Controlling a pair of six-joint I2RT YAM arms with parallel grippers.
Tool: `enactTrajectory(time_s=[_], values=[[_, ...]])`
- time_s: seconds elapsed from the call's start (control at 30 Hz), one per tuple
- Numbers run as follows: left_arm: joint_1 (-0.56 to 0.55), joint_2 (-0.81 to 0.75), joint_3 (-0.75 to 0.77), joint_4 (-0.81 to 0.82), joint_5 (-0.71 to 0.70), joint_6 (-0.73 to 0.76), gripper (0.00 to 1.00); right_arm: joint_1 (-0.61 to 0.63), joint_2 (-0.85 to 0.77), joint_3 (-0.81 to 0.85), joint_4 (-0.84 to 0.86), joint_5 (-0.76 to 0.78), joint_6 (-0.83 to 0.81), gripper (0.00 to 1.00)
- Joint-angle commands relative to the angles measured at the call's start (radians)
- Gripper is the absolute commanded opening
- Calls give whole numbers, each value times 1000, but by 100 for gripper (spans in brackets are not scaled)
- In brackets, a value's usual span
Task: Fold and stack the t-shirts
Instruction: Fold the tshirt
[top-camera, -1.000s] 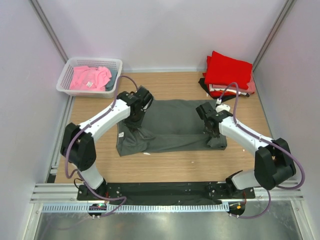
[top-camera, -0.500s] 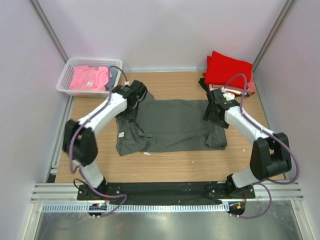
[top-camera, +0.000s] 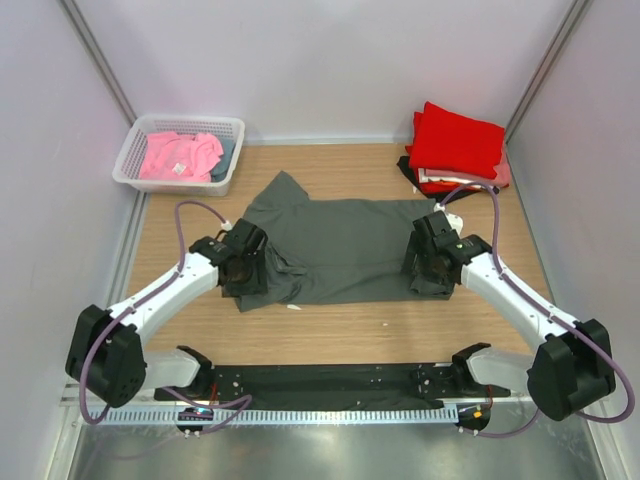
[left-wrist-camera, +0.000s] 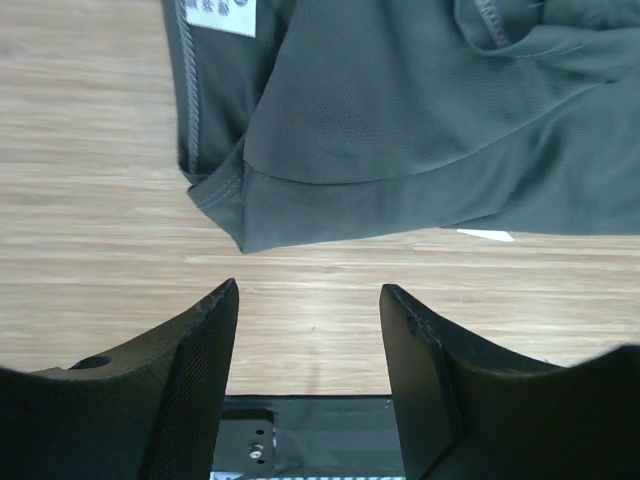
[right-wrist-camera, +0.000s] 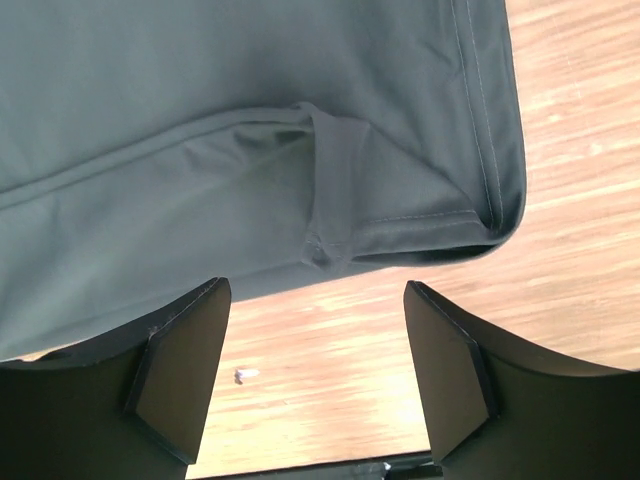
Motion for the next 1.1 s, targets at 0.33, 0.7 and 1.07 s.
enactTrajectory(time_s=[0.33, 0.7, 1.07], values=[[30, 151, -94, 277, -94, -88, 45, 6, -56, 9, -4, -79, -52, 75], [76, 189, -137, 300, -173, -88, 48, 9, 69, 46, -17, 2, -85, 61], [96, 218, -143, 322, -182, -94, 45, 104, 243, 86, -14, 62, -87, 49]])
